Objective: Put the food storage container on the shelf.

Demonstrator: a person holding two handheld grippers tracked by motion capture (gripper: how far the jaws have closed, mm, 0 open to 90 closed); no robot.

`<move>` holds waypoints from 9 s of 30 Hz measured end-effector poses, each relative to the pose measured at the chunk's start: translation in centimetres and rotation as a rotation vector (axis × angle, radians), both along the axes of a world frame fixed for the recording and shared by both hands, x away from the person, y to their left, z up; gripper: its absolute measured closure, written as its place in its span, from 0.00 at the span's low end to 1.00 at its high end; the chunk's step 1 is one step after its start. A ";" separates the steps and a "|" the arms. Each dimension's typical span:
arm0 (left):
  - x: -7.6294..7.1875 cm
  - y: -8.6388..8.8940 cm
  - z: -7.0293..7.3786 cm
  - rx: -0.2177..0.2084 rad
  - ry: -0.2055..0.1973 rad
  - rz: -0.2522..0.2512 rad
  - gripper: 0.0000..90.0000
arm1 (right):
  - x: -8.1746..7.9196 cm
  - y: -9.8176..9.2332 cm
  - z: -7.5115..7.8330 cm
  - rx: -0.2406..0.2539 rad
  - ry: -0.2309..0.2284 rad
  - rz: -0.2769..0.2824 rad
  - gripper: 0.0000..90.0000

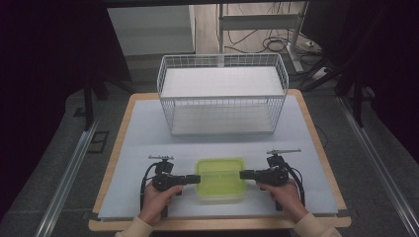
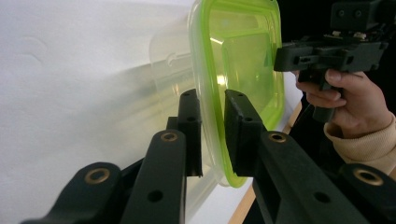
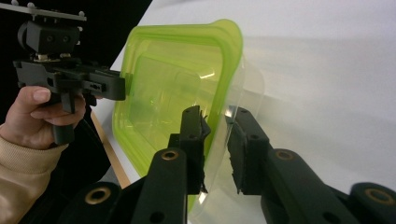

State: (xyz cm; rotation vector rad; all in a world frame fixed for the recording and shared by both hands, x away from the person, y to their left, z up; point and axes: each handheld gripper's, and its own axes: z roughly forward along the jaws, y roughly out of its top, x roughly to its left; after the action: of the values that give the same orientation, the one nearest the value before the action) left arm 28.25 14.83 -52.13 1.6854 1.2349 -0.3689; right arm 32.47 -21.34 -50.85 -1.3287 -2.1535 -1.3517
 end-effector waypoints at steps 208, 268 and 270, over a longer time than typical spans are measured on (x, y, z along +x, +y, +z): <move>21.5 -0.5 18.3 0.011 -0.187 0.167 0.56 | 18.6 1.7 18.9 -0.088 -0.261 -0.232 0.55; -0.6 1.2 5.1 0.107 -0.333 -0.010 0.29 | -0.9 -3.2 6.5 -0.177 -0.471 0.031 0.29; -1.1 1.2 4.0 0.121 -0.313 -0.012 0.29 | -1.6 -3.6 4.9 -0.188 -0.460 0.028 0.29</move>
State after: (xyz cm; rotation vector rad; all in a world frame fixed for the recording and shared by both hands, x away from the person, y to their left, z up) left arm 27.15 16.03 -48.16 1.7752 1.0310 -0.0336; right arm 30.85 -24.94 -45.96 -1.1244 -2.6429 -1.6023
